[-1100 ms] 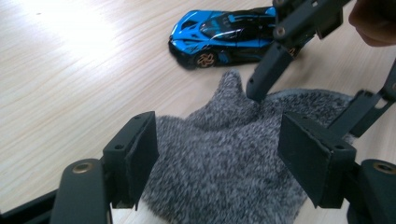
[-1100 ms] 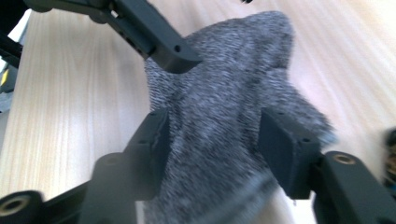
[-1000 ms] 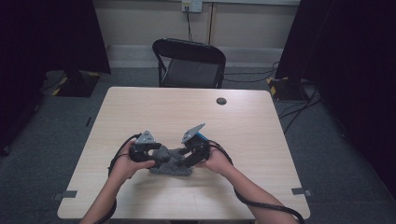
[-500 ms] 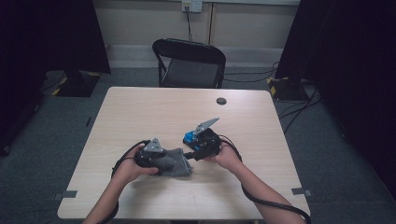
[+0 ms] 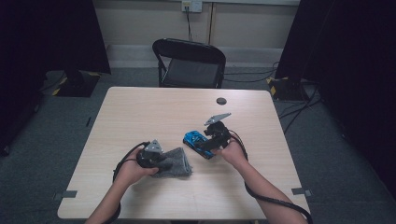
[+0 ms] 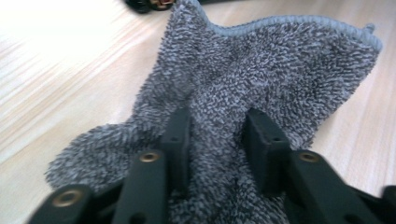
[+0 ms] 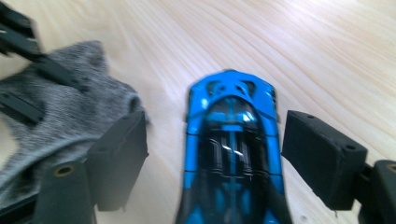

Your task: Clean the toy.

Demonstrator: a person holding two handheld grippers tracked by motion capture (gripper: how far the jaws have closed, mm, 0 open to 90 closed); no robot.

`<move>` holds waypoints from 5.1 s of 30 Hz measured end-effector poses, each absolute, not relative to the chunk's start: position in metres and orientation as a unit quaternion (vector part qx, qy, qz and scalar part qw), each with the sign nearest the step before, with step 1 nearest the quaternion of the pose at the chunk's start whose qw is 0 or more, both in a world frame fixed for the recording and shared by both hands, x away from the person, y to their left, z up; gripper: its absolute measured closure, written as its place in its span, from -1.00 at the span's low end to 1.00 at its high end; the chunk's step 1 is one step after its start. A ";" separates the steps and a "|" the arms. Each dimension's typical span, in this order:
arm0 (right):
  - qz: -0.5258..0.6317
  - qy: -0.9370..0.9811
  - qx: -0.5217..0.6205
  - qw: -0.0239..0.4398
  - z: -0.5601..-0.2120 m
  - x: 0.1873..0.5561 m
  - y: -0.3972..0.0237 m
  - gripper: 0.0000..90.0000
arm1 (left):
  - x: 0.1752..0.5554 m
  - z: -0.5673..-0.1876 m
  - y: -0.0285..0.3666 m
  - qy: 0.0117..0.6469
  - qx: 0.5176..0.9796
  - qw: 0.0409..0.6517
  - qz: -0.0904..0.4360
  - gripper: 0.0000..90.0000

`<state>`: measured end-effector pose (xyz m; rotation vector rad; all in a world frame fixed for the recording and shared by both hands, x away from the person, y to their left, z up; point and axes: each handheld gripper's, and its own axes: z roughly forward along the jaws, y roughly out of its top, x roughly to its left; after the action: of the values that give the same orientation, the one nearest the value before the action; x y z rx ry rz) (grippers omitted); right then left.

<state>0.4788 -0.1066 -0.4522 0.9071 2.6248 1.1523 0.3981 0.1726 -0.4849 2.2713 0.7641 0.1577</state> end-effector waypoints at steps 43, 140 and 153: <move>0.303 0.904 0.287 0.091 -0.489 0.489 -0.089 -0.44 | 0.403 -0.493 0.185 0.289 0.868 0.398 0.069 0.02; 0.319 0.918 0.227 0.061 -0.448 0.452 -0.084 -0.36 | 0.460 -0.460 0.150 0.470 0.779 0.407 0.087 0.77; 0.312 0.916 0.242 0.070 -0.451 0.458 -0.089 -0.36 | 0.450 -0.454 0.156 0.444 0.792 0.416 0.050 0.78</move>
<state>0.4583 -0.0895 -0.4513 0.7276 2.7572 0.9378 0.4498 0.1556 -0.4544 1.9902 1.1147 0.1261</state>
